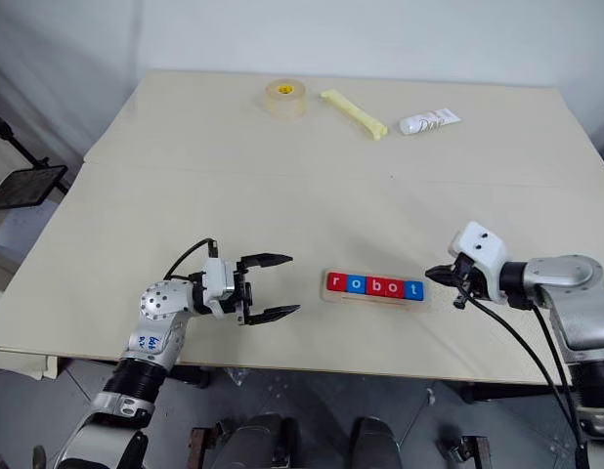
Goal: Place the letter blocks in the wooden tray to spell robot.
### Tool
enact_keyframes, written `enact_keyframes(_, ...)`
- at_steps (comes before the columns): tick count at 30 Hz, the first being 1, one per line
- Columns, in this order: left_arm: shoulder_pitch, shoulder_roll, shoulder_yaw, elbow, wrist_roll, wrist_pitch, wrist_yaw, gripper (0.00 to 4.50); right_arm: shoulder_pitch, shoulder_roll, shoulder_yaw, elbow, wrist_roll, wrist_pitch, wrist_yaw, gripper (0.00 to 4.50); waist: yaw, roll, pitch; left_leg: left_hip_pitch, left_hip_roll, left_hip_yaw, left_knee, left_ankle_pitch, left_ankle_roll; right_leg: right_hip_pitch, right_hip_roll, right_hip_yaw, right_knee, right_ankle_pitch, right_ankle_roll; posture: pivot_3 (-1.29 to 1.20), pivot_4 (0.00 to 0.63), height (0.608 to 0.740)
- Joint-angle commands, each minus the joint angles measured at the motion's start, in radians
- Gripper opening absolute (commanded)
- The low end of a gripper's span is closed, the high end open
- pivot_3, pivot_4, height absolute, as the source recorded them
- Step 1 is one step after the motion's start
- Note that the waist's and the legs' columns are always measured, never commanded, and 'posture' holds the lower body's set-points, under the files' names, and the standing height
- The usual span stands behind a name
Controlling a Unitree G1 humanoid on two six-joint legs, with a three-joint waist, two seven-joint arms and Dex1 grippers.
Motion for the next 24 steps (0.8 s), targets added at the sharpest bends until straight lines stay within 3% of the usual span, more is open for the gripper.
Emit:
enact_keyframes(1,-0.011,-0.001,0.015,-0.02,-0.008,0.027,0.037,4.5,0.088,-0.031,-0.176,-0.074,0.093,-0.03,0.032,0.04,0.003,0.0,0.0,0.0,0.0,0.0,0.0,0.0,0.0,0.0,0.0,0.0,0.0,0.0,0.0,0.0,0.15,0.74)
enact_keyframes(2,-0.015,-0.002,0.02,-0.023,-0.009,0.043,0.053,4.5,0.128,-0.041,-0.211,-0.084,0.121,-0.029,0.068,0.04,0.004,0.0,0.0,0.0,0.0,0.0,0.0,0.0,0.0,0.0,0.0,0.0,0.0,0.0,0.0,0.0,0.15,0.74)
enact_keyframes(5,-0.028,0.0,0.032,-0.026,-0.011,0.063,0.081,4.5,0.239,-0.057,-0.306,-0.065,0.16,-0.082,0.142,0.64,0.005,0.0,0.0,0.0,0.0,-0.001,0.0,0.0,0.0,0.001,0.0,0.0,0.0,0.0,0.0,0.0,0.15,0.74)
enact_keyframes(9,-0.04,0.018,0.047,-0.035,-0.05,0.095,0.042,4.5,0.333,-0.051,-0.396,-0.006,0.211,-0.209,0.263,1.98,0.001,0.0,0.0,0.001,0.0,0.0,0.0,0.0,0.0,0.001,0.0,0.0,-0.001,0.0,0.0,0.0,0.15,0.74)
enact_keyframes(16,-0.062,0.088,0.078,-0.063,-0.163,0.187,-0.108,4.5,0.316,-0.067,-0.461,0.184,0.278,-0.404,0.454,4.45,-0.004,0.0,0.0,0.002,0.001,0.002,0.0,0.0,0.0,0.001,0.001,0.001,-0.001,0.0,0.0,0.0,0.15,0.74)
enact_keyframes(24,-0.062,0.143,0.091,-0.091,-0.21,0.276,-0.202,4.5,0.3,-0.171,-0.443,0.336,0.366,-0.485,0.518,4.48,-0.001,0.0,0.0,0.002,0.0,0.001,0.0,0.0,0.0,0.003,0.0,0.001,-0.002,0.0,0.0,0.0,0.15,0.74)
